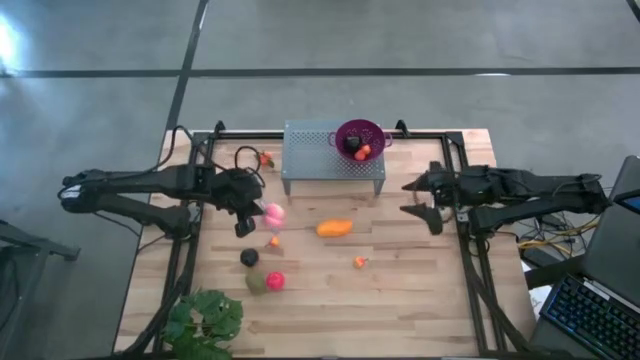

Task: Pick & Place Fruit
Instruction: Put the peach into the purple bowl on the shelf

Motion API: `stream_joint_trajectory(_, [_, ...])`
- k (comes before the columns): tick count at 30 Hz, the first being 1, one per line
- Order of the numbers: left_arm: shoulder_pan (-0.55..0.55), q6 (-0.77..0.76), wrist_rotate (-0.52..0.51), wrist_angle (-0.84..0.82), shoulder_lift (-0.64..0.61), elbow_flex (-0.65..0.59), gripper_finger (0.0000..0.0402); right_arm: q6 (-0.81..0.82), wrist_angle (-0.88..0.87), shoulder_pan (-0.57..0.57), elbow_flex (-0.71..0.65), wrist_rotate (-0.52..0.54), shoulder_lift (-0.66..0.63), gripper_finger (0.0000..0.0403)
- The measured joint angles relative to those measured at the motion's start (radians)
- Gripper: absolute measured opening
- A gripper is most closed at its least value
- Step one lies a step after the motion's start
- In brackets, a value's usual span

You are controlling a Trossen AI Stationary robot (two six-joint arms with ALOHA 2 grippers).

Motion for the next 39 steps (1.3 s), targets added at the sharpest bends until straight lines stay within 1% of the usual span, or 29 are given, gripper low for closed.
stream_joint_trajectory(5, [-0.075, -0.019, -0.001, 0.019, 0.000, 0.022, 0.0000, 0.015, 0.001, 0.000, -0.004, -0.015, 0.103, 0.0280])
stream_joint_trajectory(8, [-0.118, -0.019, -0.002, 0.063, 0.000, 0.024, 0.0000, 0.033, 0.001, 0.000, -0.004, -0.012, 0.163, 0.0273])
stream_joint_trajectory(12, [-0.162, -0.005, -0.004, 0.111, 0.011, 0.024, 0.0000, 0.019, 0.002, 0.002, -0.005, -0.014, 0.230, 0.0264])
stream_joint_trajectory(16, [-0.182, 0.012, -0.013, 0.150, 0.032, 0.024, 0.0000, 0.012, 0.005, 0.015, -0.005, -0.021, 0.301, 0.0255])
stream_joint_trajectory(20, [-0.183, 0.038, -0.014, 0.178, 0.061, 0.024, 0.0000, -0.008, 0.008, 0.031, -0.005, -0.072, 0.376, 0.0246])
stream_joint_trajectory(23, [-0.183, 0.060, -0.014, 0.190, 0.083, 0.024, 0.0000, -0.010, 0.012, 0.035, -0.005, -0.071, 0.433, 0.0244])
stream_joint_trajectory(29, [-0.182, 0.063, -0.016, 0.235, 0.111, 0.024, 0.0000, -0.001, 0.049, 0.035, 0.003, -0.030, 0.526, 0.0266])
stream_joint_trajectory(32, [-0.182, 0.073, -0.016, 0.264, 0.125, 0.024, 0.0000, 0.014, 0.081, 0.035, 0.024, -0.022, 0.540, 0.0284])
stream_joint_trajectory(35, [-0.182, 0.101, -0.016, 0.301, 0.141, 0.024, 0.0000, 0.029, 0.093, 0.045, 0.048, -0.059, 0.537, 0.0305])
stream_joint_trajectory(39, [-0.182, 0.143, -0.016, 0.358, 0.157, 0.024, 0.0000, 0.055, 0.135, 0.090, 0.066, -0.142, 0.504, 0.0334])
